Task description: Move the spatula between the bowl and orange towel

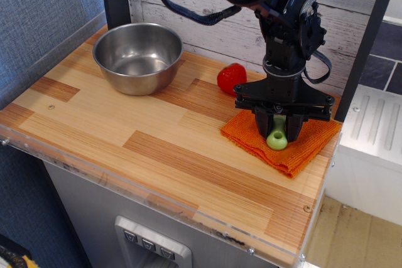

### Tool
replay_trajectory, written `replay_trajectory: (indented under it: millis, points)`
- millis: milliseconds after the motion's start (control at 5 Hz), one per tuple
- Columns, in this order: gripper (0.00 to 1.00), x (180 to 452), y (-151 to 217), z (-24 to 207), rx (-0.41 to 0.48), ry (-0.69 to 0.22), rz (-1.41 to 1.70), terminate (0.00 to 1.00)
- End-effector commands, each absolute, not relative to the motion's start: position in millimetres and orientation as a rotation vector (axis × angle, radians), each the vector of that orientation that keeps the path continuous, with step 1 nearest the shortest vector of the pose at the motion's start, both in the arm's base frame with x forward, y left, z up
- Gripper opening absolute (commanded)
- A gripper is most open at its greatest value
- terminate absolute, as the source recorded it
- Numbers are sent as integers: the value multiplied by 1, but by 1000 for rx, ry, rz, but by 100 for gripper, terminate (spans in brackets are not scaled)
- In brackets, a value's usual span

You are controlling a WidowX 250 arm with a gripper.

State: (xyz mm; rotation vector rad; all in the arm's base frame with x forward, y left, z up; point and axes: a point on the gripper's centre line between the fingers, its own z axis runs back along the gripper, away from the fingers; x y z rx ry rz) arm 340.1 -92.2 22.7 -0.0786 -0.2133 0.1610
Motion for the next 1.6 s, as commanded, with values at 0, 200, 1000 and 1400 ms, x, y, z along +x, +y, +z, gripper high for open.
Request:
replay_trajectory:
  millis: [0, 200, 1000, 1400]
  points:
    - [0, 342, -90, 47, -101, -246, 144, 0]
    - [0, 346, -89, 76, -94, -288, 125, 0]
    - [0, 321, -28, 159, -84, -396, 153, 0]
    - [0, 310, -1, 130, -17, -344, 96, 0]
